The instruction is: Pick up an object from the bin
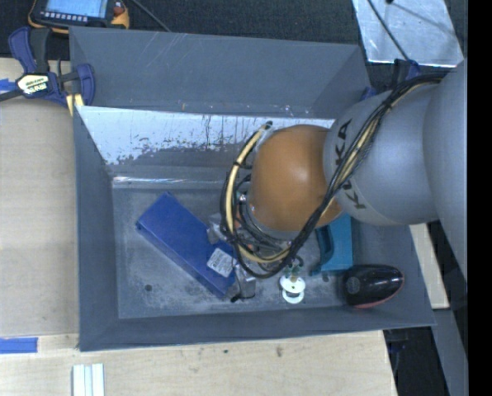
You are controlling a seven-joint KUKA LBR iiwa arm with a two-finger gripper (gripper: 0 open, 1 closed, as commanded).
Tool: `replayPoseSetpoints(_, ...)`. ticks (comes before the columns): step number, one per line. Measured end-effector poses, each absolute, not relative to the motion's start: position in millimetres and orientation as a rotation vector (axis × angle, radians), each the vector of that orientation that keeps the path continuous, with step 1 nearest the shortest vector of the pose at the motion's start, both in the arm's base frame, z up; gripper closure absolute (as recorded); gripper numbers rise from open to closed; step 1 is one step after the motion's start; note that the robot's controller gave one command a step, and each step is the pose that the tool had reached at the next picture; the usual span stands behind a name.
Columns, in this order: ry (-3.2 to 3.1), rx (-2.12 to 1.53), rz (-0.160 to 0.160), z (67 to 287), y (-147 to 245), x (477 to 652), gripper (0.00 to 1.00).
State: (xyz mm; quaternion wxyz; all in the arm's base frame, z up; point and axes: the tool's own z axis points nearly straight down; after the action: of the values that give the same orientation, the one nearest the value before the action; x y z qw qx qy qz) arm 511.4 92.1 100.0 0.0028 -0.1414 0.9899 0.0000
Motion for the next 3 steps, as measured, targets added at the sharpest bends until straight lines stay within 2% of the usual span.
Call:
replayPoseSetpoints(1,3.107,-0.418,0.002,85.4,90.1,511.8,0.00)
replayPoseSetpoints(2,3.044,-0.786,-0.002,72.7,92.3,525.4,1.00)
replayPoseSetpoints(3,3.043,-0.793,-0.002,71.5,92.9,526.8,1.00)
